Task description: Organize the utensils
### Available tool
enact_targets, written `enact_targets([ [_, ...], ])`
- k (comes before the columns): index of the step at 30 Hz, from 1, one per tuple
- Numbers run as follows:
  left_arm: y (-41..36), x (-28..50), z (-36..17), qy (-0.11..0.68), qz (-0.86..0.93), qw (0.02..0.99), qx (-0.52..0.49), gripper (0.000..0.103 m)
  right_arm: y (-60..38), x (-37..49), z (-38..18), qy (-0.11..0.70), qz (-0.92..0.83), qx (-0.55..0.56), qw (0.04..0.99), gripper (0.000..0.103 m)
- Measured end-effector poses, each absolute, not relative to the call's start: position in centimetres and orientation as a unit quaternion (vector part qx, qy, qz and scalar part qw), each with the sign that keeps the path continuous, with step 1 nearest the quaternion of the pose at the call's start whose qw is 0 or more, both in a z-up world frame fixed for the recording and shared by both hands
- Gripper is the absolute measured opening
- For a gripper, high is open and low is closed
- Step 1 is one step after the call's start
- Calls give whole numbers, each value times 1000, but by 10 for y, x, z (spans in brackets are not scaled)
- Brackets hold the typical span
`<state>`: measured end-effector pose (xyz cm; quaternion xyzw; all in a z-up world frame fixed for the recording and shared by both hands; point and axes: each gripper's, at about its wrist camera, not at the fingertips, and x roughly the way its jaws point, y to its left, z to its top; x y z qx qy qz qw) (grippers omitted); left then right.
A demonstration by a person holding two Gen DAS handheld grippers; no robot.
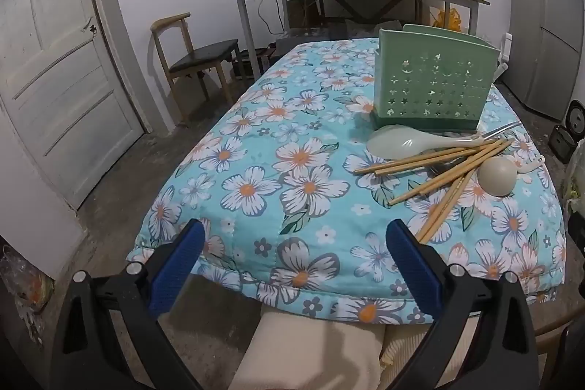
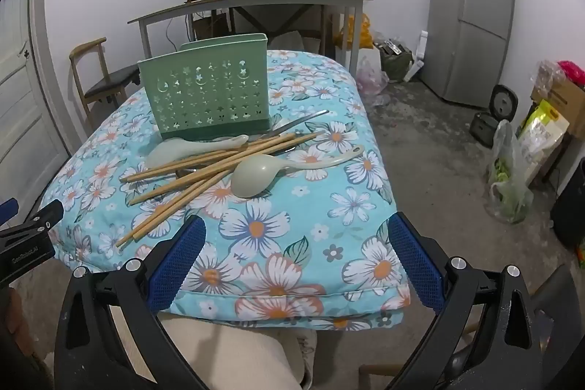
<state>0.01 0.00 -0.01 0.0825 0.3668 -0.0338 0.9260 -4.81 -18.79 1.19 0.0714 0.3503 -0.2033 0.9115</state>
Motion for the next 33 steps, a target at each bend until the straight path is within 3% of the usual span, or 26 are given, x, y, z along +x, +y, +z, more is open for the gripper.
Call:
enact_targets([
  [33, 0, 0, -1, 365, -40, 927, 80, 97, -185, -48, 11, 347, -205, 65, 913, 95],
])
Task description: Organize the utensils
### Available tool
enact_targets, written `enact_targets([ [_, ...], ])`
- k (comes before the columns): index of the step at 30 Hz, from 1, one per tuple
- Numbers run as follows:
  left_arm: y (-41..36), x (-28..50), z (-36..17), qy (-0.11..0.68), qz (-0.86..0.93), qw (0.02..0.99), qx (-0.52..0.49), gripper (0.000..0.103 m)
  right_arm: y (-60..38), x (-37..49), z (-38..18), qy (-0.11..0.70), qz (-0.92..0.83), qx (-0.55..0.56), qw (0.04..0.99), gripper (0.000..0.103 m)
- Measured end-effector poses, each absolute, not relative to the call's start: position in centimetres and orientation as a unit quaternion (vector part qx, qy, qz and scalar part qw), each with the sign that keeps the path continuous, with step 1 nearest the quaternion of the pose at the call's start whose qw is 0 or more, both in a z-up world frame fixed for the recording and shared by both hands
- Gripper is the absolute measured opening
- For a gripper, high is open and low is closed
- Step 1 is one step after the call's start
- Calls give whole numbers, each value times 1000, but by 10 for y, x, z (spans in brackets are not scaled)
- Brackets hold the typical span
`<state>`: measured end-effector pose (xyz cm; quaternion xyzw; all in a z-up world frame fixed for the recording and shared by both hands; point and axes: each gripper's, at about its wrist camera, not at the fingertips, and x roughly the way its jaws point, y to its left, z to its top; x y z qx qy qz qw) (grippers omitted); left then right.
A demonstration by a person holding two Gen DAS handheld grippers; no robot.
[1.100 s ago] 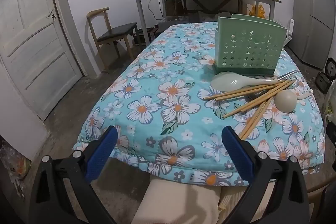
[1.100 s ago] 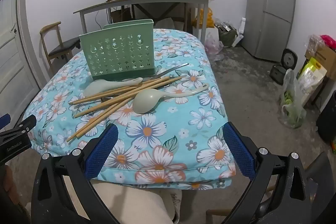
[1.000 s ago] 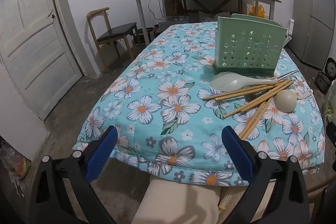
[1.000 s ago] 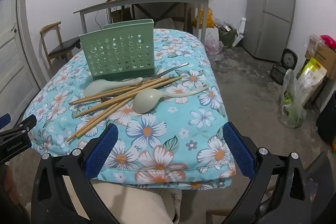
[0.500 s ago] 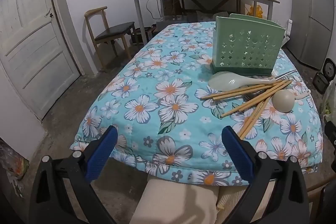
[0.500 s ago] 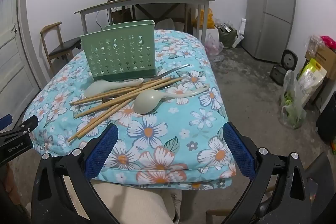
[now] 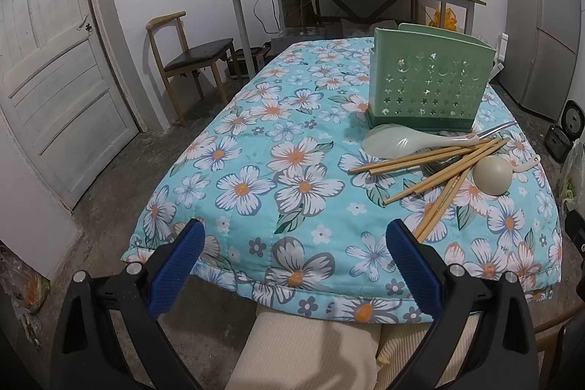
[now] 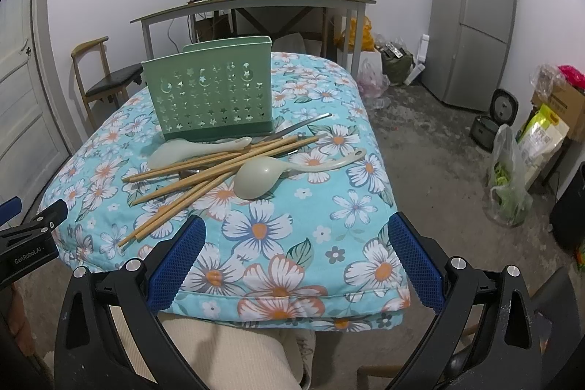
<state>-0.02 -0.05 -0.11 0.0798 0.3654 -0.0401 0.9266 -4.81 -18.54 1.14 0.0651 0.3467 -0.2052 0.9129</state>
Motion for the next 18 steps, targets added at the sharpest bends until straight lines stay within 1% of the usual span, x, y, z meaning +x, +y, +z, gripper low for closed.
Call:
enact_targets([
  [18, -2, -1, -1, 367, -41, 926, 80, 97, -190, -46, 12, 346, -205, 64, 913, 95],
])
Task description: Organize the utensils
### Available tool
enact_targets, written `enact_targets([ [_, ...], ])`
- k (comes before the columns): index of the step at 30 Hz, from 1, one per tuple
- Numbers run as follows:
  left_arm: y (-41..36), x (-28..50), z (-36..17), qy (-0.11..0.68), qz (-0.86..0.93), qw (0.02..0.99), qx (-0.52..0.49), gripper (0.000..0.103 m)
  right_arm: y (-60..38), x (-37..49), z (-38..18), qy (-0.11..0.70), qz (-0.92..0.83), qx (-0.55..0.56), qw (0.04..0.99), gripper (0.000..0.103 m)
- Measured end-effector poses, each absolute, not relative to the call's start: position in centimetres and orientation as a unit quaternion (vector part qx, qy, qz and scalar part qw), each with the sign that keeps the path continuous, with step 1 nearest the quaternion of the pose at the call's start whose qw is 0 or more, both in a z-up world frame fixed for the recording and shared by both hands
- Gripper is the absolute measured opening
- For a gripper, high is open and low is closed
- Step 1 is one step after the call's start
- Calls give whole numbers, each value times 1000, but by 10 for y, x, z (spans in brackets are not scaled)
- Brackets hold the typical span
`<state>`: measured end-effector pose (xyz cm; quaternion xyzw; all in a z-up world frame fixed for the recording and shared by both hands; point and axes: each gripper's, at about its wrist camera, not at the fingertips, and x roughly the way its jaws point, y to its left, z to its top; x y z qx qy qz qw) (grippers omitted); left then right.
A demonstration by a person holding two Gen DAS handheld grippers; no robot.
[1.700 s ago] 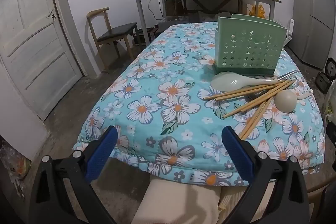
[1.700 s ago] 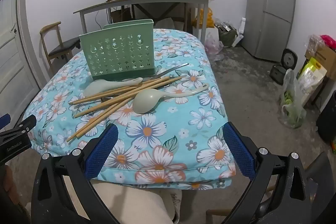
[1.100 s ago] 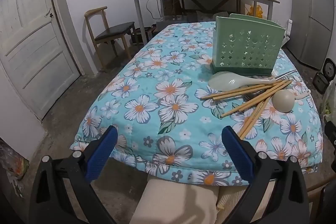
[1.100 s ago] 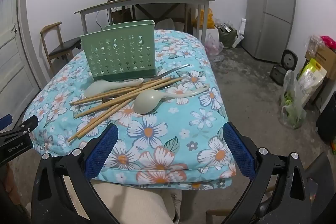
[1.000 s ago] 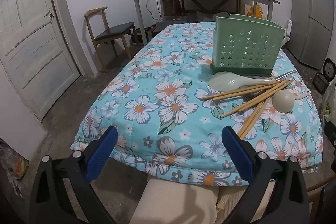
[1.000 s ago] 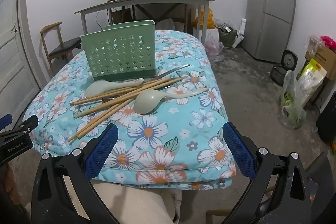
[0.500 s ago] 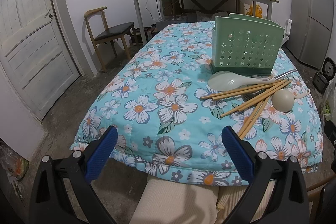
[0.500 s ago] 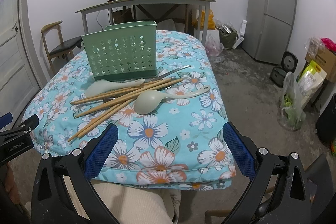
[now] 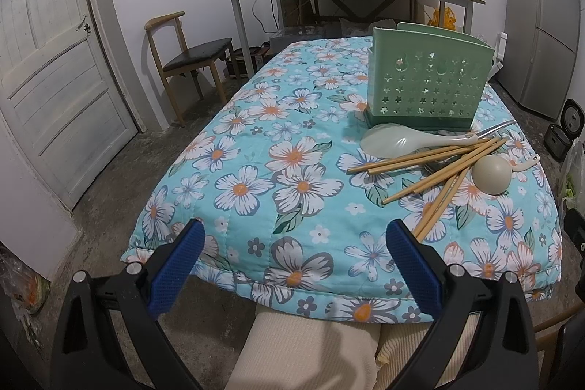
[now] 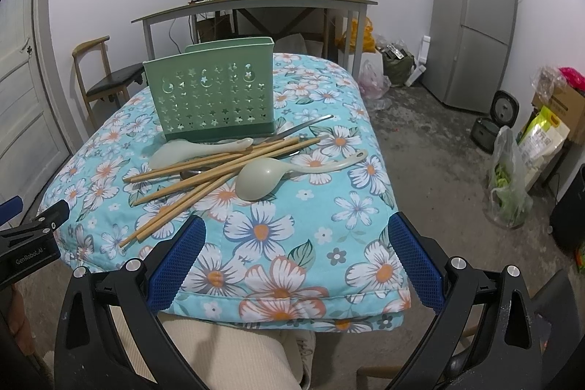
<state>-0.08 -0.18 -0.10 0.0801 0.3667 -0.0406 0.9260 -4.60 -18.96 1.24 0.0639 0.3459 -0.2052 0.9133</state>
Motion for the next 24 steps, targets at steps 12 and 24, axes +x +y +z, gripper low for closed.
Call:
enact_targets([
  [12, -3, -2, -2, 368, -41, 926, 80, 97, -190, -45, 13, 346, -204, 64, 914, 95],
  [24, -3, -1, -3, 368, -39, 925, 82, 97, -189, -47, 13, 346, -204, 64, 914, 95],
])
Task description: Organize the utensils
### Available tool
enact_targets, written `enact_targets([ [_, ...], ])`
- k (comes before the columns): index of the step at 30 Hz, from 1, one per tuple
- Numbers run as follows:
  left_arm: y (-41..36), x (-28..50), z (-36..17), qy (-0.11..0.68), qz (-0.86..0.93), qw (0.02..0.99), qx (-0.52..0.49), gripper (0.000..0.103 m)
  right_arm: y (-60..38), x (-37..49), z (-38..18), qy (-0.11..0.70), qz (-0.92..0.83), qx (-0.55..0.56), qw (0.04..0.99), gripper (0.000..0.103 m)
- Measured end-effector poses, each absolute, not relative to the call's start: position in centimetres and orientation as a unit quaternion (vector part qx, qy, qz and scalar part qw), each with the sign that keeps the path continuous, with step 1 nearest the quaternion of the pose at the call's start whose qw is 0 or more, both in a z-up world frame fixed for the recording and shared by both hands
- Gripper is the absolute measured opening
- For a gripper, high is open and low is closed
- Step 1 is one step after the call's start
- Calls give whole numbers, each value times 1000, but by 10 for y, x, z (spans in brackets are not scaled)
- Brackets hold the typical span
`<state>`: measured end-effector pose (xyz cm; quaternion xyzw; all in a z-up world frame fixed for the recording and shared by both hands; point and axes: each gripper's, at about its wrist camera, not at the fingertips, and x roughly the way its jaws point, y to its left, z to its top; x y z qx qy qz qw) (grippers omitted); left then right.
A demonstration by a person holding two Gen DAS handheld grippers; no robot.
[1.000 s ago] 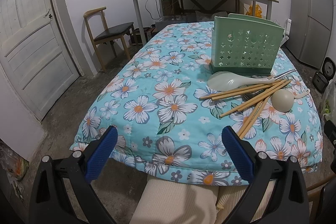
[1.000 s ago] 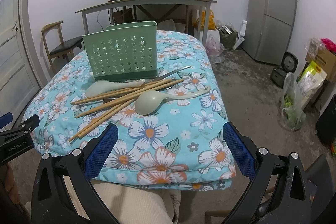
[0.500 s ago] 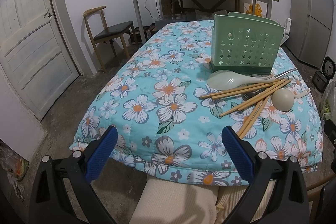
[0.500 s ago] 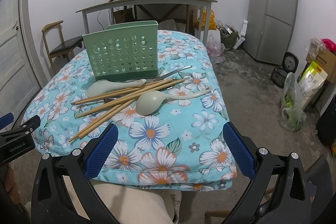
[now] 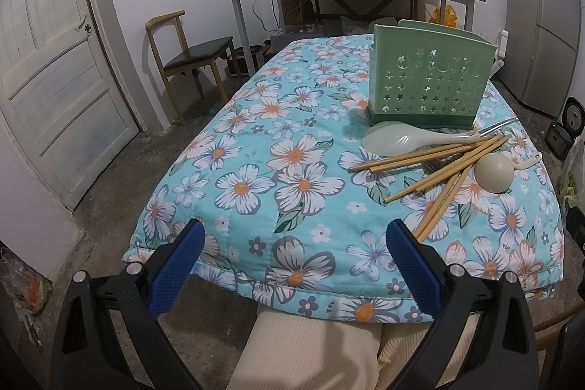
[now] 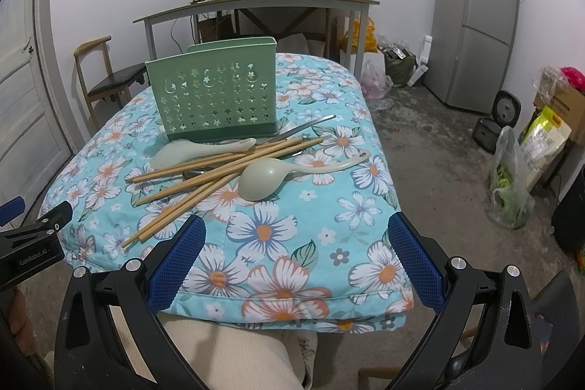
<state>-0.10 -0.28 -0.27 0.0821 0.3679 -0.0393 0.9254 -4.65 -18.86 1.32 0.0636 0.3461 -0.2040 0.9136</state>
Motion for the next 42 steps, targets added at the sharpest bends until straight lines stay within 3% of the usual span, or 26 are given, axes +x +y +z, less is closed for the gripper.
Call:
enact_targets([
  [34, -4, 36, -5, 390, -7, 914, 110, 97, -187, -3, 1, 369, -171, 79, 910, 95],
  [42, 0, 57, 1, 389, -17, 915, 102, 97, -180, 12, 11, 360, -169, 37, 917, 95],
])
